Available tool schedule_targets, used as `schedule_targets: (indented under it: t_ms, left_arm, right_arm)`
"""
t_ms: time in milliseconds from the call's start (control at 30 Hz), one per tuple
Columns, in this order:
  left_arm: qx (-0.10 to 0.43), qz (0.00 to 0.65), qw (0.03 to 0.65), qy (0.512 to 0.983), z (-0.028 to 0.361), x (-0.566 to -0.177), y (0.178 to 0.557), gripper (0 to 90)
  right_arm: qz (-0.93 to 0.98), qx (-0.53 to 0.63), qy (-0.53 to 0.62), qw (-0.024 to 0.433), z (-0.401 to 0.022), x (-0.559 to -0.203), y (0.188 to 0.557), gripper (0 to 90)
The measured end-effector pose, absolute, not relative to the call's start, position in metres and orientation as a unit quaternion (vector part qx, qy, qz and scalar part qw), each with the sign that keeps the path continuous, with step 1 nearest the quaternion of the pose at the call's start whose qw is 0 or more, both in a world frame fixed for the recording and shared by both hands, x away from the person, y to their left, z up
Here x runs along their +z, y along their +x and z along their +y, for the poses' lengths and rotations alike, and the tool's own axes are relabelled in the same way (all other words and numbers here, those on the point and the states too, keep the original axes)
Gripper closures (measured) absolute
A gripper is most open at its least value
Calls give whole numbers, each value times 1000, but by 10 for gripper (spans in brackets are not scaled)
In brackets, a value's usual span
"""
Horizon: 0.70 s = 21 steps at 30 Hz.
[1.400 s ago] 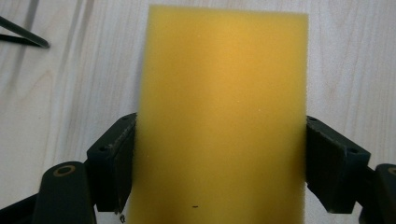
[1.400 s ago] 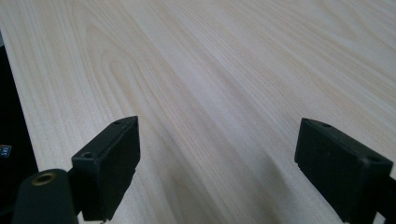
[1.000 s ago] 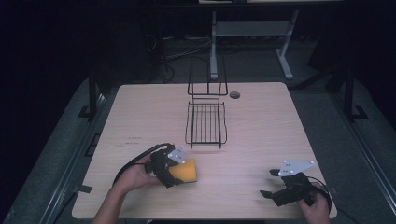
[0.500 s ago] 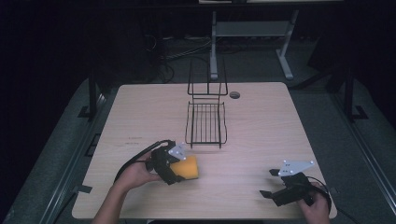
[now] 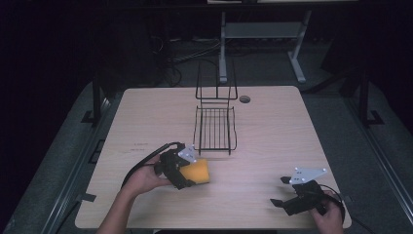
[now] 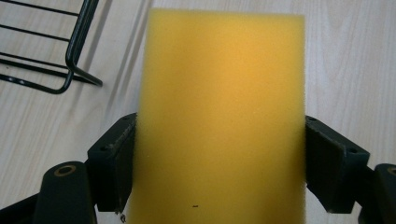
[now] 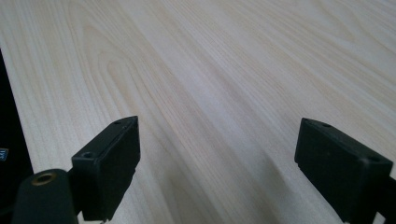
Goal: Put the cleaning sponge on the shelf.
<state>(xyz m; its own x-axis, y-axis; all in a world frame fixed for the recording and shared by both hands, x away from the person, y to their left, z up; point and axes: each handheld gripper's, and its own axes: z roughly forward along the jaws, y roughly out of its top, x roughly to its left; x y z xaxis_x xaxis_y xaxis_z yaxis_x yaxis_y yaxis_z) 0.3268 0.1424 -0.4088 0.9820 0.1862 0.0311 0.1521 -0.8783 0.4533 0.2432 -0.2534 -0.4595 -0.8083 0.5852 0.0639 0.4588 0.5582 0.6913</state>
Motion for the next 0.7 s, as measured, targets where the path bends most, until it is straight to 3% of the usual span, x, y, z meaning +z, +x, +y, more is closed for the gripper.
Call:
schedule_targets:
  t_ms: [700]
  left_arm:
    - [37,89,238,966,134,-402,333,211]
  right_arm:
    - [878,365,298,88,-252,-459,243,139]
